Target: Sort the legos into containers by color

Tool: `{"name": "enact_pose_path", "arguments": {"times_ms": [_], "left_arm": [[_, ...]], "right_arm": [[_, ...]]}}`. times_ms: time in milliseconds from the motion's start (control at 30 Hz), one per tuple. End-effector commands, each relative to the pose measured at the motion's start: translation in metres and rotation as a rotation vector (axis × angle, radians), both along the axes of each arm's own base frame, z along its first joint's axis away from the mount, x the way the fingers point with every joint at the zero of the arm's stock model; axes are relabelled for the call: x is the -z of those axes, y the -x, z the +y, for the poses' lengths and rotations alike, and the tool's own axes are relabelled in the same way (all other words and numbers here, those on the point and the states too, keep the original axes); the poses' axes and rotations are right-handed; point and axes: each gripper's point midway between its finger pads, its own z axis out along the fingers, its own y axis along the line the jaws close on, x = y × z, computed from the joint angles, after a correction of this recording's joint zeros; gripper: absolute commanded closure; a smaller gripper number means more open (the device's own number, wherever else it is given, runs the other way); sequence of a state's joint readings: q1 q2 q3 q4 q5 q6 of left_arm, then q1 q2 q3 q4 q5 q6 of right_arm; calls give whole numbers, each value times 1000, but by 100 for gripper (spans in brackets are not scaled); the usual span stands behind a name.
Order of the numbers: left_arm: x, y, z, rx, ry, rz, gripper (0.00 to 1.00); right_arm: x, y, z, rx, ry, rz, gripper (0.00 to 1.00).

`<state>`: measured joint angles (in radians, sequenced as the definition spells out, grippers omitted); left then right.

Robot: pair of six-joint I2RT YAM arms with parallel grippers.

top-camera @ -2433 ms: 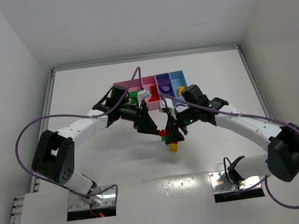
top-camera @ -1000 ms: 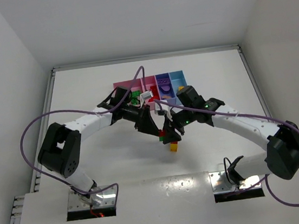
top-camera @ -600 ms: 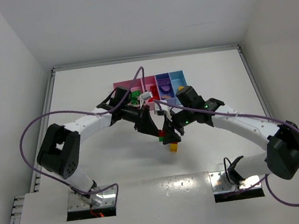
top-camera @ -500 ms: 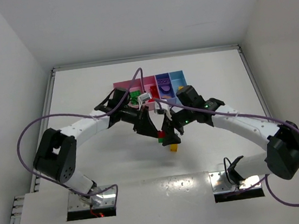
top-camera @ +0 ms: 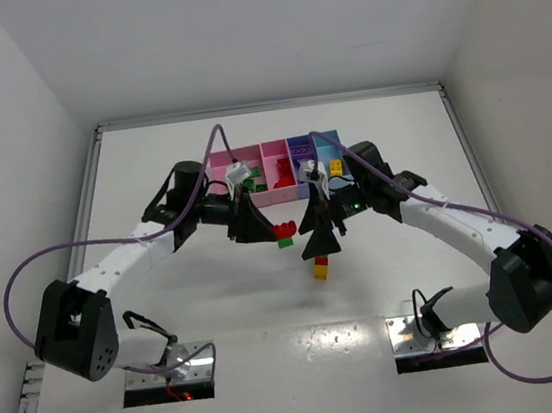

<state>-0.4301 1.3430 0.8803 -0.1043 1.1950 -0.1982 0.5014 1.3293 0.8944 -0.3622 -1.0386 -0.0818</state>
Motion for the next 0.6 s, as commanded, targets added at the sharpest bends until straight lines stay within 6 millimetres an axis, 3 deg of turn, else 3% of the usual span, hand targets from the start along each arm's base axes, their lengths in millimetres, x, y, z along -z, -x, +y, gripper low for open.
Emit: {"name": "enact_pose_path", "arguments": {"times_ms": [0, 100, 167, 300, 367, 433, 567], "left_arm": [[-19, -18, 12, -112, 62, -74, 100], [-34, -25, 21, -192, 122, -92, 100], [-29, -27, 30, -234, 140, -71, 100], [-47, -29, 37, -282, 235, -85, 100], [-49, -30, 44, -338, 274, -10, 100], [-65, -26, 47, -345, 336, -16, 100], [-72, -22, 54, -358, 393, -7, 100]], "right_arm": [[-49, 12, 9, -116, -200, 55, 8], [-59, 11, 13, -136, -248, 87, 9], [-55, 9, 19, -136, -252, 116, 9], [-54, 1, 30, -102, -271, 135, 12], [-55, -10, 35, -45, -286, 124, 13], [-51, -19, 42, -8, -298, 135, 13], [-51, -35, 51, 27, -328, 153, 16]]}}
